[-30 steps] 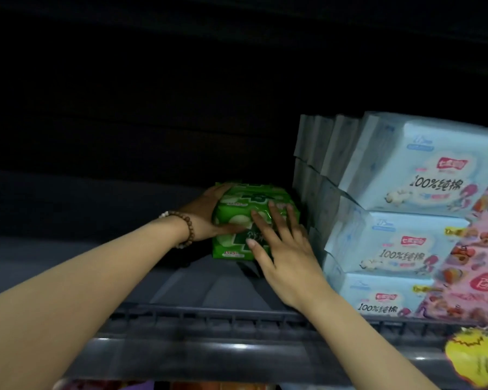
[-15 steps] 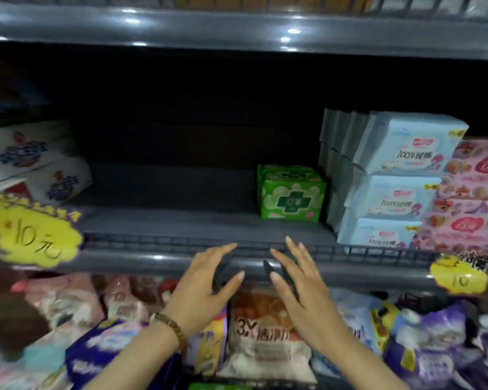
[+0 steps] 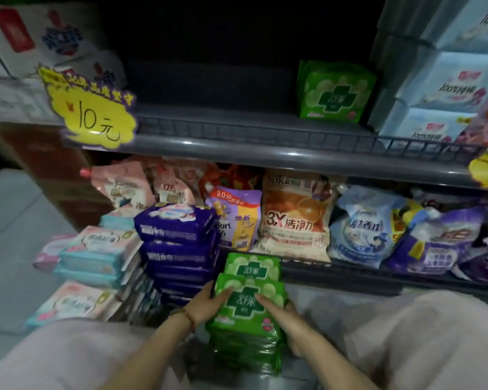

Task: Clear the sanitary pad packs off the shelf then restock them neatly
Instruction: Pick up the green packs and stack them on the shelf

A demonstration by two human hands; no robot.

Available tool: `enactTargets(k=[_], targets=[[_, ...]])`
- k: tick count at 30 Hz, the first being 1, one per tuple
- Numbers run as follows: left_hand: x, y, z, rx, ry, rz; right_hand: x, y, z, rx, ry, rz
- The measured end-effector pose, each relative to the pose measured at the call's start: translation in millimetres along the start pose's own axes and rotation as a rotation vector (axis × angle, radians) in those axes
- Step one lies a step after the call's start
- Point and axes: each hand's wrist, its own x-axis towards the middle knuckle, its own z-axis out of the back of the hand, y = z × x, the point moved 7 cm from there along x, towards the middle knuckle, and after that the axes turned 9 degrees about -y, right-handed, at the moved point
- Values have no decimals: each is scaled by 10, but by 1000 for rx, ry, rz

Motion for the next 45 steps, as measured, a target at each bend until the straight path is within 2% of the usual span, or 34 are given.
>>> enactTargets(k=[3,7,14,20,25,29,36,40,45], targets=[[20,204,-182,-295,145,212,315,-385,21,16,30,-67],[20,318,-272,-503,166,286,24,-262,-94,108,190,-124],[-56,374,-383,-577,176,295,-145,-285,-125,292,226,-136],[-196,129,-376,-470,257,214,-423,-97,17,306,245,-82],[-475,-420,-336,-463,298,62,-730,337,308,235,205,107],[-777,-1199,-197,-433,282,-161,-1132,1033,597,245,153,347],[-1233,-2781,87,-526,116,-643,-1746,2408,1164,170,24,826],[-1249,-3390,179,-526,25,-843,-1843,3039,1357,82,-7,1024],[-888,-3875,227,-468,-74,-1010,-1647,3565,1488,-74,-132,1194]])
